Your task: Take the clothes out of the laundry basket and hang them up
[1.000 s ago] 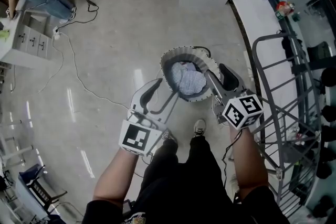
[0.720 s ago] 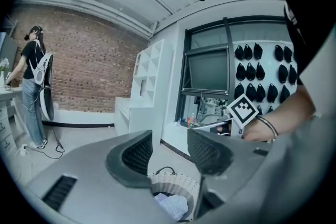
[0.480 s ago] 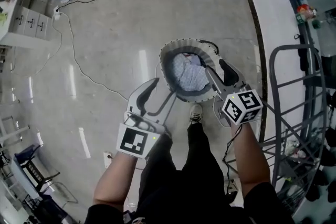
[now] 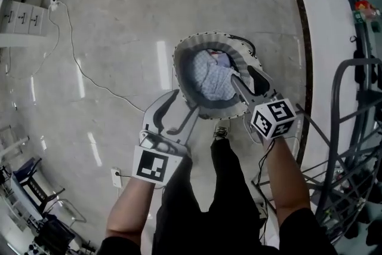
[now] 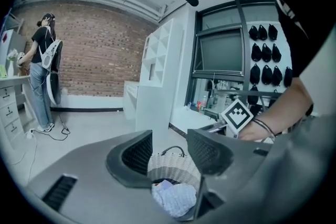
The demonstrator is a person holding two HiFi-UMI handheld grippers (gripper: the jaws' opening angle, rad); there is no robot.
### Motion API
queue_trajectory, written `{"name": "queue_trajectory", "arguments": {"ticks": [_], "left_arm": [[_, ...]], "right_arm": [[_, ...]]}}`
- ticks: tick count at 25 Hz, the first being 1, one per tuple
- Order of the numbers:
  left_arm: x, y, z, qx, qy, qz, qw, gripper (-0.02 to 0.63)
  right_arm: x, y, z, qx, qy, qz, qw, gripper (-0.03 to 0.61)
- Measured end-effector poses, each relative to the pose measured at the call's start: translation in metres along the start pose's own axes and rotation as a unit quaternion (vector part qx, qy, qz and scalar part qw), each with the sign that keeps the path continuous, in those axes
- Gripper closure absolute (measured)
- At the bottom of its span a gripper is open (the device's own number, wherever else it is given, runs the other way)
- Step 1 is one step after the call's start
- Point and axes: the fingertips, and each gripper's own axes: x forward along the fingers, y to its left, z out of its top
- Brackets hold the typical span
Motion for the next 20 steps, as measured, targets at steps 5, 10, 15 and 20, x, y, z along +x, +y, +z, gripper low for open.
{"name": "queue_trajectory", "arguments": {"ticks": [5, 10, 15, 20], "left_arm": [[0.031, 0.001, -0.047, -0.007, 0.012, -0.012, 0.9998, 0.414], [0.056, 0.003, -0.094, -0.003, 0.022, -0.024, 0.9995, 0.414], [0.069, 0.004, -0.129, 0.003, 0.035, -0.031, 0.9989, 0.414], [0.082, 0.005, -0.160, 0.007, 0.041, -0.039, 0.9984, 0.414]], "right_arm": [[0.032, -0.026, -0.064, 0.005, 0.042, -0.004, 0.999, 0.325], [0.062, -0.049, -0.128, 0.008, 0.078, -0.008, 0.997, 0.320], [0.091, -0.067, -0.186, 0.009, 0.124, -0.007, 0.992, 0.295], [0.122, -0.086, -0.234, -0.002, 0.161, -0.008, 0.987, 0.274]]}}
